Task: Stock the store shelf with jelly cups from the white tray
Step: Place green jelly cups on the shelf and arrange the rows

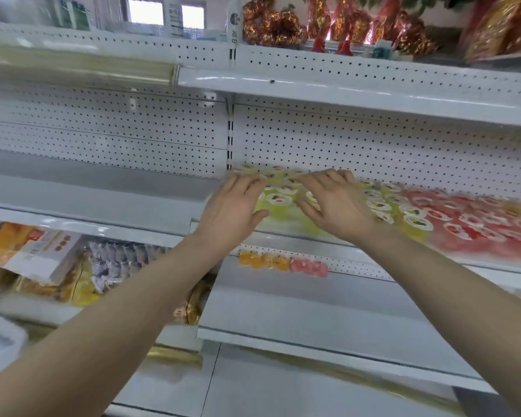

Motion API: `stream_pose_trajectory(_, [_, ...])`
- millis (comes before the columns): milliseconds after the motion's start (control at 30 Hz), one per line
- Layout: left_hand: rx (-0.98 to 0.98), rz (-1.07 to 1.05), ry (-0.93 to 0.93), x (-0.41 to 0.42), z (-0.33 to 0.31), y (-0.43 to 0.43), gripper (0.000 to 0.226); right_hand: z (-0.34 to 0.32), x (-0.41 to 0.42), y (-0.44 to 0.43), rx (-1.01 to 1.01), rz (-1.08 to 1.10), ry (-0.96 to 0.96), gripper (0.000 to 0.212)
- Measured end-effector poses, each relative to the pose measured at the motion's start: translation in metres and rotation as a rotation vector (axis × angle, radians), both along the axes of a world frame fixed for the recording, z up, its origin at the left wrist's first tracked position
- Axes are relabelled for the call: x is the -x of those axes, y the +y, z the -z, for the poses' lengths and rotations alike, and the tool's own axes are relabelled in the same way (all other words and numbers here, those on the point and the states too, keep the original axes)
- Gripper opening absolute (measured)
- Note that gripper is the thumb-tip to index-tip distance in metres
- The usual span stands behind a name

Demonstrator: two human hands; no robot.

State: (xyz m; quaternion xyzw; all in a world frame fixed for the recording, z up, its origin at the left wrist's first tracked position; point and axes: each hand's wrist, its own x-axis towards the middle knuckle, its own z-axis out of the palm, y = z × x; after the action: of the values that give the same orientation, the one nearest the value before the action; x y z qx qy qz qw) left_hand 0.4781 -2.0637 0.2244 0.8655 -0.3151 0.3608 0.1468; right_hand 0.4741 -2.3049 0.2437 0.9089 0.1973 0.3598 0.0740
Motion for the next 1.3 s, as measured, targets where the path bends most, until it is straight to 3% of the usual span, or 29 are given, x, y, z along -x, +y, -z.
stream_pose_trajectory(267, [-0.061, 0.158, 0.047, 0.100, 0.045, -0.060, 0.061, 0.043, 0.160, -0.051, 0.003, 0.164, 0.115, 0.052])
stream_pose_trajectory(567, [-0.154, 0.393, 0.108, 0.187, 0.079, -0.187, 0.063, 0.095, 0.305, -0.161, -0.052, 0.391, 0.199, 0.052])
stream_pose_trajectory(1033, [-0.199, 0.774, 0.259, 0.318, 0.132, -0.519, 0.056, 0.149, 0.513, -0.434, -0.176, 0.737, 0.270, 0.051])
stream_pose_trajectory(1300, [-0.193, 0.866, 0.408, 0.378, 0.181, -0.684, 0.054, 0.184, 0.596, -0.578, -0.239, 0.908, 0.313, 0.047])
